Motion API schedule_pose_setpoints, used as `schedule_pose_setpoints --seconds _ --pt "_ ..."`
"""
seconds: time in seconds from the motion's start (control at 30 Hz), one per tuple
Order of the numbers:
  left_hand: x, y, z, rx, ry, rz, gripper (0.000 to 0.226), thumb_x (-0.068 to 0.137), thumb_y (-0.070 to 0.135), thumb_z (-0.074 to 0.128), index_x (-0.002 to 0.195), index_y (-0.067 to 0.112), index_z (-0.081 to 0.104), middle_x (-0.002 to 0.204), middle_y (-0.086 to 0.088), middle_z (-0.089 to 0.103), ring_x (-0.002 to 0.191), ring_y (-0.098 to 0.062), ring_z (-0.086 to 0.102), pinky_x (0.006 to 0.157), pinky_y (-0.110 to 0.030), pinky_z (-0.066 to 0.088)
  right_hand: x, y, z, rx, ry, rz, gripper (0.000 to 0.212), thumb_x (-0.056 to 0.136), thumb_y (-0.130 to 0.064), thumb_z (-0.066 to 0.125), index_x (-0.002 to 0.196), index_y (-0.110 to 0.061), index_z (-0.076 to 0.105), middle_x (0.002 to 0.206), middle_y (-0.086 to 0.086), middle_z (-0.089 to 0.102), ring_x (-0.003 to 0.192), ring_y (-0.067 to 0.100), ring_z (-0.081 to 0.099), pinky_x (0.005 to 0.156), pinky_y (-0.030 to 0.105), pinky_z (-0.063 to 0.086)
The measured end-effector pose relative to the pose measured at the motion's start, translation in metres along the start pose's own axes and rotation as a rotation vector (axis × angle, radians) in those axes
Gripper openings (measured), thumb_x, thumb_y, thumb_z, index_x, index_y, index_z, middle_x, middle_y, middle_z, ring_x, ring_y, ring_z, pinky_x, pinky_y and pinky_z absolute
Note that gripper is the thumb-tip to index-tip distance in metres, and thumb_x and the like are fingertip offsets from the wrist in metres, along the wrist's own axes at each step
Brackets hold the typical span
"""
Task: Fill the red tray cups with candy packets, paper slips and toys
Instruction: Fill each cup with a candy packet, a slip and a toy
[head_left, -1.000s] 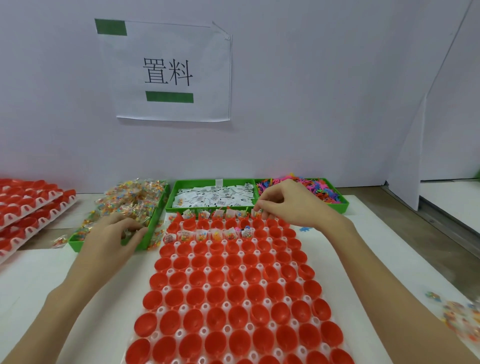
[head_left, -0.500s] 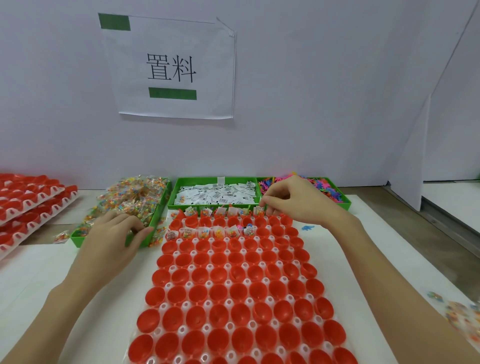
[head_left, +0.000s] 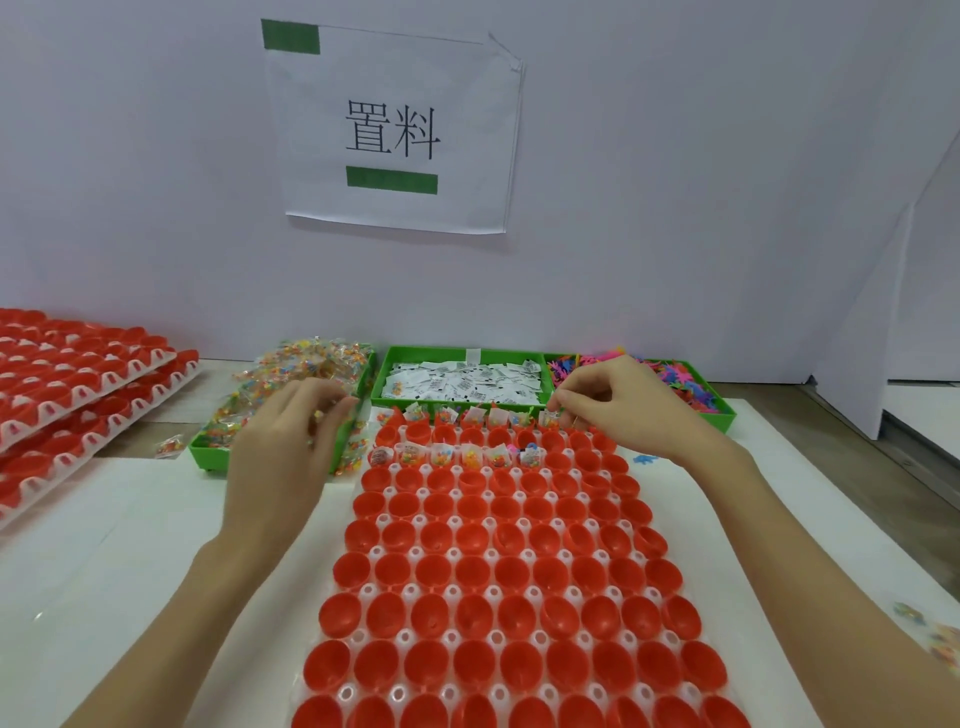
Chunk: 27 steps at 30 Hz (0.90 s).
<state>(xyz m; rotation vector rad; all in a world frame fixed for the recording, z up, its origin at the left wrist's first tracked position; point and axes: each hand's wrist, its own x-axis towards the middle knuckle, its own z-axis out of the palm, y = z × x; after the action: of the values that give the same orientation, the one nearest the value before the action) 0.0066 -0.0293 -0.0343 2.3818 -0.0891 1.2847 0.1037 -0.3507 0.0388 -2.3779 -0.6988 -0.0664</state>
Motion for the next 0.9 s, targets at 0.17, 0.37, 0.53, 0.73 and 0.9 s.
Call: schedule_pose_setpoints --seconds 0.17,0.37,0.53,0.73,0.9 --pt "-0.005 0.014 0.007 -0.146 -0.045 0.025 0.008 0.092 0.018 0.073 0.089 0.011 0.068 0.081 0.008 0.064 0.067 -0.006 0.057 0.067 -0.017 0.046 0.005 -0.001 0.012 -0.001 0.048 0.015 0.018 0.099 -0.023 0.062 0.089 -0.026 0.076 0.073 -0.015 0.075 0.068 0.01 0.07 0.067 0.027 0.056" --pt "-0.008 0.019 0.013 -0.318 -0.07 -0.023 0.008 0.092 0.011 0.074 0.1 0.011 0.071 0.085 0.009 0.072 0.078 -0.002 0.07 0.076 -0.026 0.059 0.05 0.011 0.014 -0.177 -0.044 0.082 0.014 0.099 -0.023 0.065 0.096 -0.021 0.078 0.084 -0.012 0.071 0.074 -0.001 0.061 0.069 0.022 0.044" --pt "-0.004 0.021 0.011 -0.435 -0.12 -0.133 0.033 0.095 0.0 0.068 0.125 0.014 0.07 0.099 0.004 0.076 0.085 -0.003 0.075 0.082 -0.032 0.06 0.092 0.024 0.018 -0.318 -0.124 0.126 0.015 0.094 -0.022 0.072 0.105 -0.016 0.081 0.107 -0.002 0.077 0.087 0.007 0.063 0.063 0.014 0.039" --pt "-0.003 0.027 0.013 -0.429 -0.132 -0.107 0.028 0.094 -0.004 0.069 0.116 0.012 0.075 0.103 -0.001 0.072 0.083 -0.005 0.074 0.081 -0.029 0.06 0.115 0.024 0.039 -0.396 -0.244 0.167 0.027 0.086 -0.038 0.08 0.096 -0.013 0.081 0.106 0.003 0.077 0.095 0.016 0.069 0.081 0.031 0.052" --pt "-0.003 0.025 0.013 -0.42 -0.143 -0.088 0.023 0.093 -0.003 0.07 0.111 0.009 0.077 0.1 0.0 0.071 0.081 -0.011 0.075 0.078 -0.031 0.061 0.125 0.017 0.043 -0.442 -0.317 0.253 0.028 0.088 -0.039 0.078 0.098 -0.013 0.078 0.109 0.002 0.075 0.097 0.017 0.064 0.091 0.034 0.053"
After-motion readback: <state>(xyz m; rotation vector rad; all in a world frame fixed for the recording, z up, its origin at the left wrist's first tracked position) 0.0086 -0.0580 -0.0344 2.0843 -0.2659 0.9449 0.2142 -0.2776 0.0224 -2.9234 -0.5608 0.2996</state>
